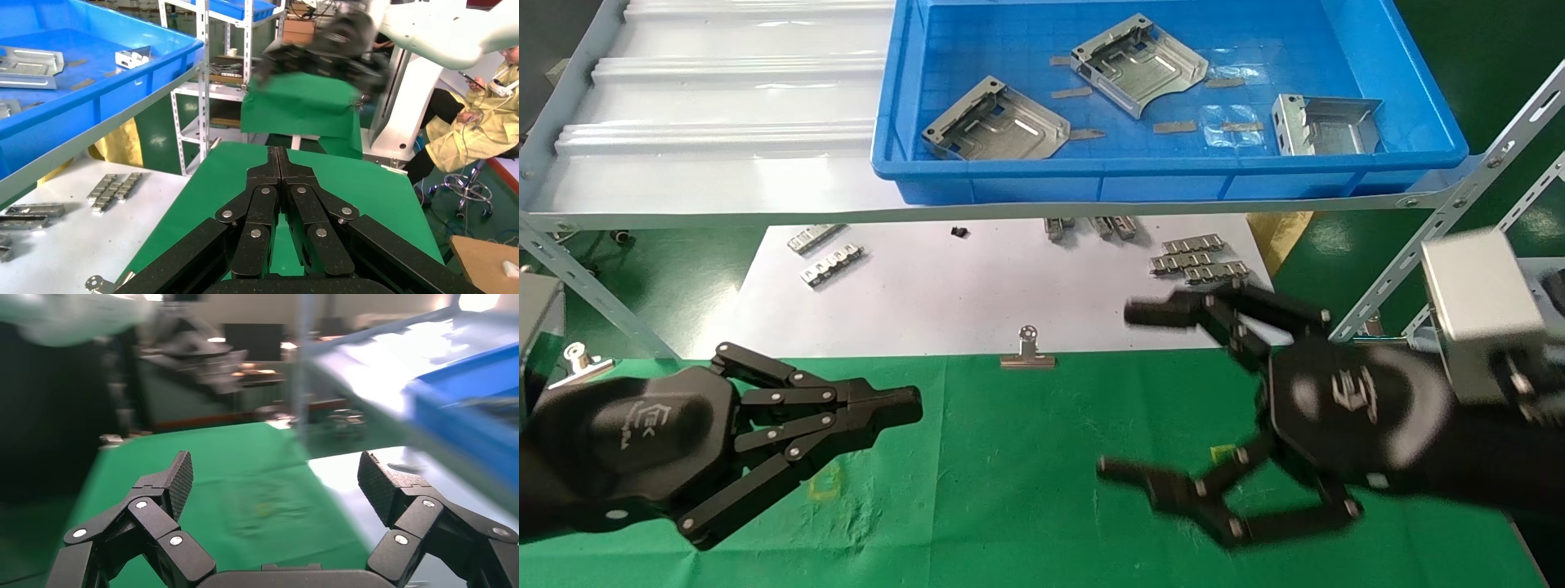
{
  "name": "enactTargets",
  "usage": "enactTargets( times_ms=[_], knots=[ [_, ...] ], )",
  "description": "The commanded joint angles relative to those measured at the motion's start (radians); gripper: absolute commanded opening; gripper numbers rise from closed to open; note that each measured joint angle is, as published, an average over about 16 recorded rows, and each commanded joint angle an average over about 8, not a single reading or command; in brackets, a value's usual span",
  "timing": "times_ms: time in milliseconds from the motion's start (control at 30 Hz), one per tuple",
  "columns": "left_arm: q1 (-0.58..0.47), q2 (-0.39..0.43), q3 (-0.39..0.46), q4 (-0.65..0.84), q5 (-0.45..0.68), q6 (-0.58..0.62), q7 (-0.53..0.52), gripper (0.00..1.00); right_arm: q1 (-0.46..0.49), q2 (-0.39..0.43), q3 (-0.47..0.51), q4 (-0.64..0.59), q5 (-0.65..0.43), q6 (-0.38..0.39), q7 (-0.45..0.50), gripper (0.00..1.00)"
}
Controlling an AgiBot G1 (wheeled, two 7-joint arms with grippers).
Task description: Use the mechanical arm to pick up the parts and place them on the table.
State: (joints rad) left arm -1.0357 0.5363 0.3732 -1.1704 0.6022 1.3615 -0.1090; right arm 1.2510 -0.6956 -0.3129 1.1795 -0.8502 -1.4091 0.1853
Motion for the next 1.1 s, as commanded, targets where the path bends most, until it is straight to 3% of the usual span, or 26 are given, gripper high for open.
enactTargets(
  times_ms=[33, 100, 133, 467, 500, 733, 767, 1100],
  knots=[
    [0.0, 0.0, 0.0, 0.0, 0.0, 0.0, 0.0, 0.77, 0.052, -0.024, -0.007, -0.019, -0.034, 0.032, 0.002, 1.0],
    [0.0, 0.0, 0.0, 0.0, 0.0, 0.0, 0.0, 0.98, 0.139, -0.069, -0.032, -0.095, -0.097, 0.062, -0.001, 1.0],
    [0.0, 0.0, 0.0, 0.0, 0.0, 0.0, 0.0, 1.0, 0.183, -0.094, -0.046, -0.14, -0.13, 0.077, -0.003, 1.0],
    [0.0, 0.0, 0.0, 0.0, 0.0, 0.0, 0.0, 1.0, 0.536, -0.387, -0.171, -0.667, -0.404, 0.304, -0.067, 1.0],
    [0.0, 0.0, 0.0, 0.0, 0.0, 0.0, 0.0, 1.0, 0.561, -0.417, -0.181, -0.717, -0.424, 0.336, -0.075, 0.96],
    [0.0, 0.0, 0.0, 0.0, 0.0, 0.0, 0.0, 1.0, 0.672, -0.605, -0.249, -0.991, -0.553, 0.591, -0.123, 0.08],
    [0.0, 0.0, 0.0, 0.0, 0.0, 0.0, 0.0, 1.0, 0.68, -0.623, -0.257, -1.013, -0.565, 0.616, -0.126, 0.0],
    [0.0, 0.0, 0.0, 0.0, 0.0, 0.0, 0.0, 1.0, 0.679, -0.668, -0.303, -1.028, -0.581, 0.671, -0.092, 0.0]
  ],
)
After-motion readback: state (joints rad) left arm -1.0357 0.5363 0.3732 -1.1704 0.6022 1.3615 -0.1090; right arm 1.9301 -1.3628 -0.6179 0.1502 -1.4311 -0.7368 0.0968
